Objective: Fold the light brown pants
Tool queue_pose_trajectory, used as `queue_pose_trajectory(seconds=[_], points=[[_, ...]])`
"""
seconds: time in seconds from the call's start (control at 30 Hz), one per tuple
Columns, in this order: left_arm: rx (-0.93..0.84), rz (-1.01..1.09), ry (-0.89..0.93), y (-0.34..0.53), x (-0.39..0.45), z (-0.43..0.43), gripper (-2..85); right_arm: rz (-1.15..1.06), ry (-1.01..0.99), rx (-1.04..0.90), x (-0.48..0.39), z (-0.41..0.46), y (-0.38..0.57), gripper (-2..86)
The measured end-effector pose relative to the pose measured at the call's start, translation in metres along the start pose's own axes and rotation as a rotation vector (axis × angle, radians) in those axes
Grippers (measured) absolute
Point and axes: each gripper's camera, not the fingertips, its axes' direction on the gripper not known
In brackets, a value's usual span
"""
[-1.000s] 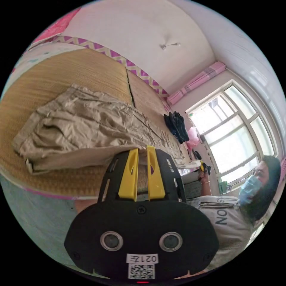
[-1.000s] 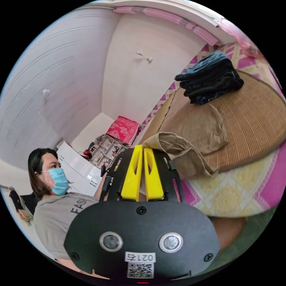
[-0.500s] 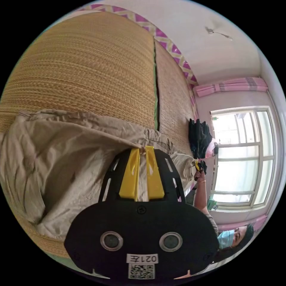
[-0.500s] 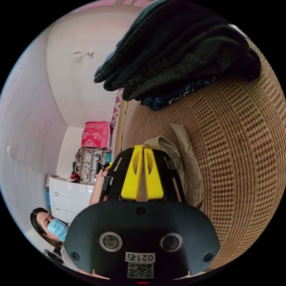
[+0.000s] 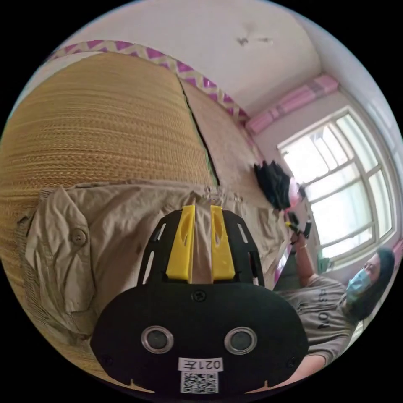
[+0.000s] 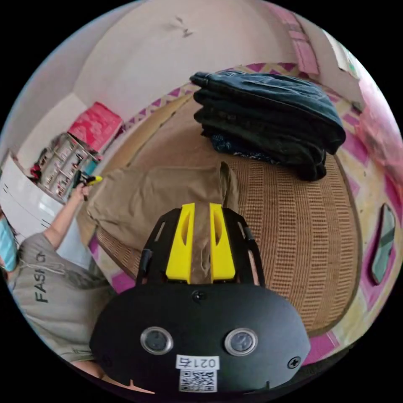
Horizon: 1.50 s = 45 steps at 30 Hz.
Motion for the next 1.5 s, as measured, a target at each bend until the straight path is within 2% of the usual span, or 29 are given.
queue_pose_trajectory(seconds=[0.1, 0.23, 0.33, 0.47, 0.57, 0.73, 0.83, 0.9, 0.97, 1.03, 1.2, 1.37, 1.5], points=[[-0.036, 0.058, -0.014, 0.008, 0.030, 0.041, 6.6, -0.024, 0.090, -0.132, -0.010, 0.015, -0.004, 6.6], [-0.105, 0.093, -0.075, 0.016, 0.060, 0.094, 7.3, -0.032, 0.047, -0.222, -0.016, 0.036, -0.009, 0.1], [-0.097, 0.097, -0.140, 0.017, 0.065, 0.104, 5.5, -0.014, 0.101, -0.154, -0.021, 0.003, -0.008, -0.7], [-0.085, 0.090, -0.104, 0.018, 0.055, 0.113, 4.0, 0.013, 0.129, -0.097, -0.012, -0.040, 0.011, -0.3], [-0.055, 0.076, -0.062, 0.027, 0.043, 0.126, 2.2, 0.010, -0.034, -0.049, -0.006, -0.027, 0.017, 1.6], [0.021, 0.034, 0.037, 0.046, 0.027, 0.128, 1.8, 0.091, -0.012, -0.110, 0.002, 0.007, 0.007, 6.5], [0.038, 0.063, 0.069, 0.049, 0.042, 0.126, 5.5, 0.060, 0.015, -0.120, -0.003, 0.006, 0.004, 2.2], [0.079, 0.136, 0.089, 0.047, 0.069, 0.116, 5.9, 0.062, -0.038, -0.050, -0.002, -0.019, 0.004, 0.1], [0.116, 0.212, 0.066, 0.039, 0.101, 0.109, 5.8, 0.073, -0.130, 0.013, 0.001, -0.046, 0.008, -0.7], [0.092, 0.280, -0.018, 0.018, 0.135, 0.122, 4.8, 0.076, -0.129, 0.008, 0.000, -0.051, 0.010, -0.8], [-0.082, 0.199, -0.210, -0.017, 0.113, 0.210, -0.5, 0.118, -0.081, -0.122, 0.019, -0.018, 0.015, -0.9], [0.004, 0.081, 0.032, -0.009, 0.058, 0.205, -0.9, 0.172, -0.160, -0.099, 0.034, -0.016, 0.024, -0.6], [0.029, 0.028, 0.121, 0.000, 0.034, 0.200, -1.0, 0.115, -0.025, -0.075, 0.011, -0.044, 0.015, -0.1]])
